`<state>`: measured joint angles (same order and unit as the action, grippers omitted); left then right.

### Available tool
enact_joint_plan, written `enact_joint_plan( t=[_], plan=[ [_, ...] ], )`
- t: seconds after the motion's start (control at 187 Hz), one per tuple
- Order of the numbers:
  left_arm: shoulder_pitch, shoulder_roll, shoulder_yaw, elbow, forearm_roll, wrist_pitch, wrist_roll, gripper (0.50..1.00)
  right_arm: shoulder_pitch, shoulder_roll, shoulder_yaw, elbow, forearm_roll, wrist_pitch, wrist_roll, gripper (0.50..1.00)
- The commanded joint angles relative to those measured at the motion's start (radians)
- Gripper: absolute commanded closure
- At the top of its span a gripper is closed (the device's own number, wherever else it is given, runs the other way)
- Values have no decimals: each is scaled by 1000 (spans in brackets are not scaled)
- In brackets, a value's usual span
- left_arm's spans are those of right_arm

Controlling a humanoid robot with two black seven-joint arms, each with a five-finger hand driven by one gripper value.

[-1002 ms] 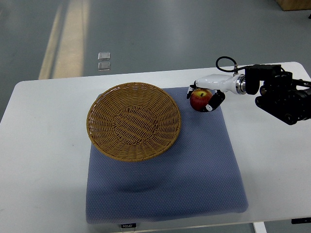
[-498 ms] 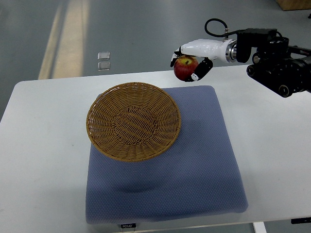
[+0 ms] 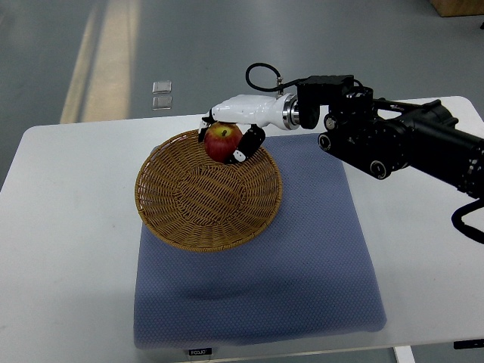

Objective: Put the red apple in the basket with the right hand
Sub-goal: 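Lift the apple with the right hand and carry it over the basket, then lower the apple into the basket and open the right hand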

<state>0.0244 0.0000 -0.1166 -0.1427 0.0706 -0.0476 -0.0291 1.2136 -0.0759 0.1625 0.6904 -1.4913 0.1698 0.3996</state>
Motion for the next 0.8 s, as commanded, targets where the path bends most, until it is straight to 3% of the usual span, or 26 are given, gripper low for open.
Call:
enact_joint_plan(
  t=[0.0,0.348,0.488,0.568,0.793],
  plan=[
    [0,0,0,0,0,0,1,500,-26,13,-1,0,-1,0,-1,789],
    [0,0,0,0,0,0,0,500,-77,53,0,0,-1,-4,1,785],
    [0,0,0,0,0,0,1,500,-89,61,0,-2,-1,-19,-1,740],
    [0,0,0,0,0,0,1,500,-97,74,2,0,2,-30,2,652],
    [0,0,0,0,0,0,1,500,-97,74,2,0,3,-32,5,605]
  ],
)
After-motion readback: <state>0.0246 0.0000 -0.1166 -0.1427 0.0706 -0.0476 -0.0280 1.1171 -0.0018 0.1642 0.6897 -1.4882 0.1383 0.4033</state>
